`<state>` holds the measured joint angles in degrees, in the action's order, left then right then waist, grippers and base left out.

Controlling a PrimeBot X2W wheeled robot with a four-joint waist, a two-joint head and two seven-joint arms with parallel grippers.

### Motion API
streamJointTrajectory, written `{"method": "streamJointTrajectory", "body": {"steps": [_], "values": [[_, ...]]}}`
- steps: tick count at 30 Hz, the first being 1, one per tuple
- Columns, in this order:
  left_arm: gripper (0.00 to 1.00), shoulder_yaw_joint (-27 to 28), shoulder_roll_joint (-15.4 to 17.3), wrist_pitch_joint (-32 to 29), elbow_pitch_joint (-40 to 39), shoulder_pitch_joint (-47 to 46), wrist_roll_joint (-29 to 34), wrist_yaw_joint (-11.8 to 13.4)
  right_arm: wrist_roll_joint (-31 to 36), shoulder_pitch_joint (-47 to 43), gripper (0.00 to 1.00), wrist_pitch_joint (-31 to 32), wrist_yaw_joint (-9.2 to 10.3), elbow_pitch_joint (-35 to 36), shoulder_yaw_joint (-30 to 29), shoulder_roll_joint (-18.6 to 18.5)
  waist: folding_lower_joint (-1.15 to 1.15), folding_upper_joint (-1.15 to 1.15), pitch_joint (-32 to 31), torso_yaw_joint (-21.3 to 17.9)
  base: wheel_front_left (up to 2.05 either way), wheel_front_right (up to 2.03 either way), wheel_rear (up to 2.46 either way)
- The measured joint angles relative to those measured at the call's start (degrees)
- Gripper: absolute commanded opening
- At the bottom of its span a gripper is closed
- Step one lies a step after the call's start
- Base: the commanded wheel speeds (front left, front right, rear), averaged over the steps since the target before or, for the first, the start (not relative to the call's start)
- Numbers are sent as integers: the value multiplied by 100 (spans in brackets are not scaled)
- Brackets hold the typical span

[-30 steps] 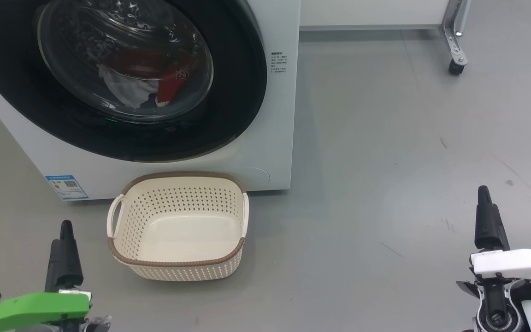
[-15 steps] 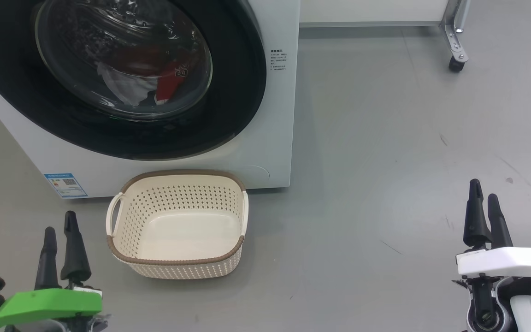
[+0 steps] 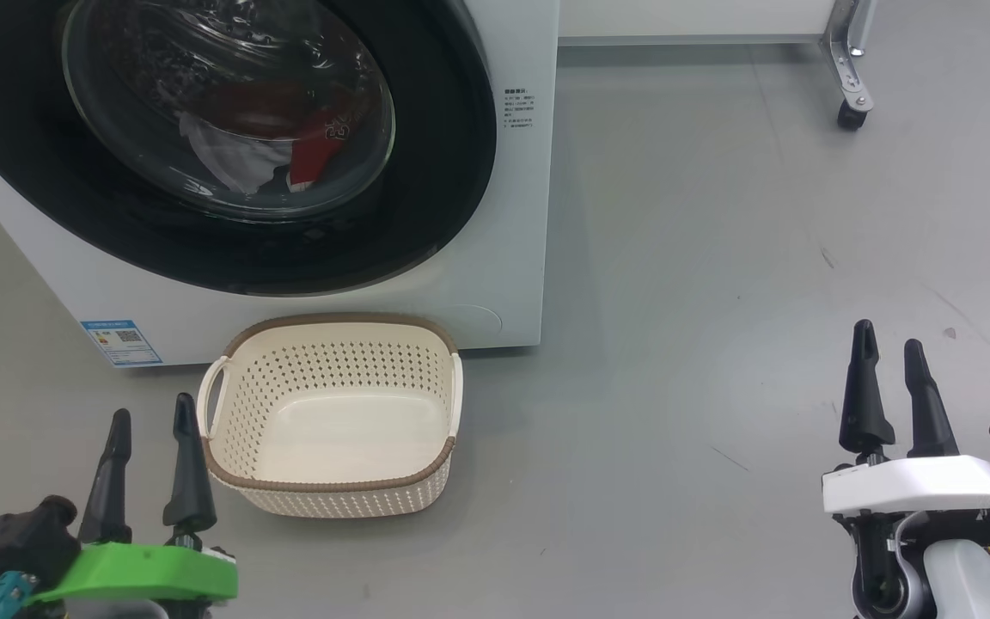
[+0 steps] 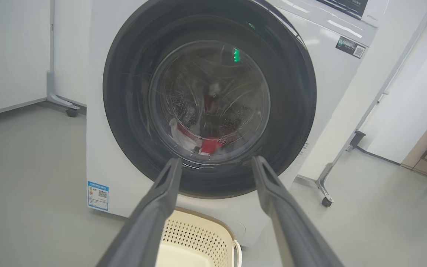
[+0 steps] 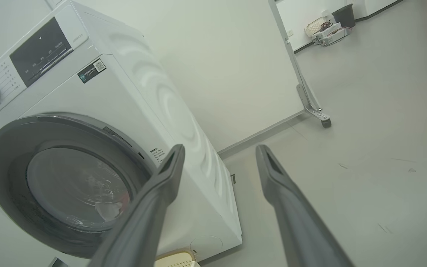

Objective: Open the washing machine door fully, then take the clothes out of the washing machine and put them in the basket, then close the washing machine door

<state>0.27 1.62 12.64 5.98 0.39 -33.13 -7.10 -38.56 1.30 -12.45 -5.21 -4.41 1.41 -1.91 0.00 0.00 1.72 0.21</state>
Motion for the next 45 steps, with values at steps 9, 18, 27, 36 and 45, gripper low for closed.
{"method": "streamJointTrajectory", "body": {"steps": [9, 18, 27, 36, 45], "values": [[100, -271, 27, 169, 118, 31, 934, 0, 850, 2, 100, -155, 183, -108, 190, -14, 0, 0, -6, 0, 0, 0, 0], [100, -546, 36, 180, 668, 213, 1116, 25, 1170, 1, 100, -200, 348, -445, 356, -23, 0, 0, -42, -26, 0, 0, 0], [100, -597, 38, 180, 917, 212, 1141, 91, 1202, 1, 100, -200, 436, -654, 437, -35, 0, 0, -70, -43, 0, 0, 0], [100, -591, 38, 180, 1151, 210, 1391, 261, 1533, 31, 100, -200, 499, -856, 545, -40, 0, 0, -109, -53, 0, 0, 0], [100, -622, 38, 179, 1229, 204, 1401, 287, 1859, 60, 100, -200, 595, -1054, 665, -60, 0, 0, -131, -51, 0, 0, 0]]}}
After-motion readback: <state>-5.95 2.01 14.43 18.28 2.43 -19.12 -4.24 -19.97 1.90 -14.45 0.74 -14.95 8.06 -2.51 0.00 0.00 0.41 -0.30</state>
